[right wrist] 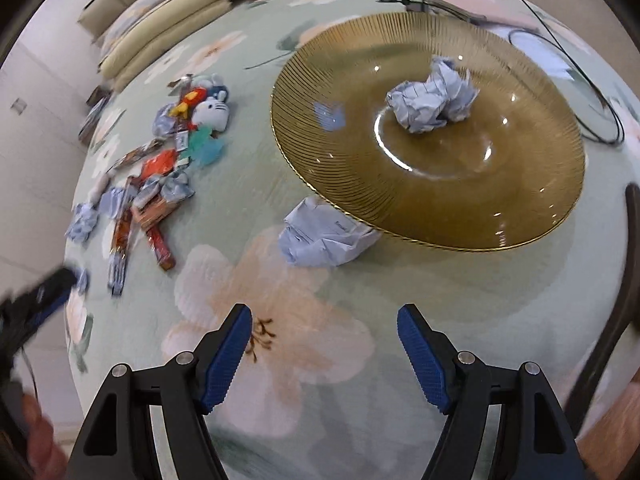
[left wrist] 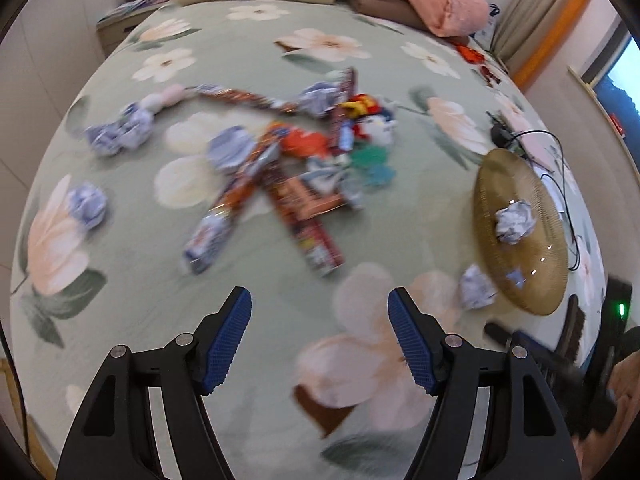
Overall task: Organize objects
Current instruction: 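Withdraw both open grippers from the plate toward the clutter, then grasp another crumpled paper ball with each gripper, then carry both paper balls to the golden plate and release them, then withdraw both grippers and reach the left toward paper beside the dango plush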
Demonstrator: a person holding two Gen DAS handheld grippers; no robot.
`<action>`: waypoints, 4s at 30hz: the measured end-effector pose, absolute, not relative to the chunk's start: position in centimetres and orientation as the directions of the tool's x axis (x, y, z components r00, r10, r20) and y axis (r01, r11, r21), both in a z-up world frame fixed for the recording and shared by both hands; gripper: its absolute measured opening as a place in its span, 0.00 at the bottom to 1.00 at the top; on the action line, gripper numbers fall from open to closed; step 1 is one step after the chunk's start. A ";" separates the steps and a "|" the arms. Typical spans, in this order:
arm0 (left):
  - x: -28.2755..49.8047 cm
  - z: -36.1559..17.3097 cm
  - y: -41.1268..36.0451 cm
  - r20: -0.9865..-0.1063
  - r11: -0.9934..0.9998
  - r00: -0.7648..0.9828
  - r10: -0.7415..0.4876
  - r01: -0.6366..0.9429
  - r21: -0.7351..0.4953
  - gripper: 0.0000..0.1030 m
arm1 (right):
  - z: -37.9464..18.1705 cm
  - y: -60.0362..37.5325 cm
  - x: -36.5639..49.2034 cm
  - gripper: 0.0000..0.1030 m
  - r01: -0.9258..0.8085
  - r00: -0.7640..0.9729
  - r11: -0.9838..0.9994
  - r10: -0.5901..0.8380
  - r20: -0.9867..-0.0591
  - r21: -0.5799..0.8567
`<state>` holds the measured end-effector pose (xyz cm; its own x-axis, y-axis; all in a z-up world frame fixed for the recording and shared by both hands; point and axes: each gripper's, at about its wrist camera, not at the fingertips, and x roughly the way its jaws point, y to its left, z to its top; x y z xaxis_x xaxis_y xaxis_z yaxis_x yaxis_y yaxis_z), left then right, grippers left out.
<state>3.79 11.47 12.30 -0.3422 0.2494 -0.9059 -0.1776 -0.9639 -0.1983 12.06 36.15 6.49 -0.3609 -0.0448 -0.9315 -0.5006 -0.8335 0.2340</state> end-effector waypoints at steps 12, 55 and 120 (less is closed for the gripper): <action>2.4 9.8 1.0 -0.931 -0.985 -0.326 0.167 -0.101 -0.142 0.67 | 2.6 35.8 7.7 0.72 -0.648 -0.313 -0.757 0.162 -0.936 0.086; -8.7 4.5 -6.4 -0.909 -1.000 -0.417 -0.023 0.000 0.025 0.44 | 4.7 17.7 0.1 0.55 -0.346 -0.328 -0.934 0.033 -0.944 0.088; 1.0 14.6 17.6 -0.850 -0.908 -0.349 0.394 -0.289 -0.302 0.51 | 14.0 41.0 9.9 0.73 -0.480 -0.451 -0.871 0.143 -0.881 0.105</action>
<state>1.01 17.65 14.62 -0.3489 0.3940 -0.8503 -0.2890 -0.9084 -0.3023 9.88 40.98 13.95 -0.4514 0.1427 -0.8808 -0.4798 -0.8711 0.1047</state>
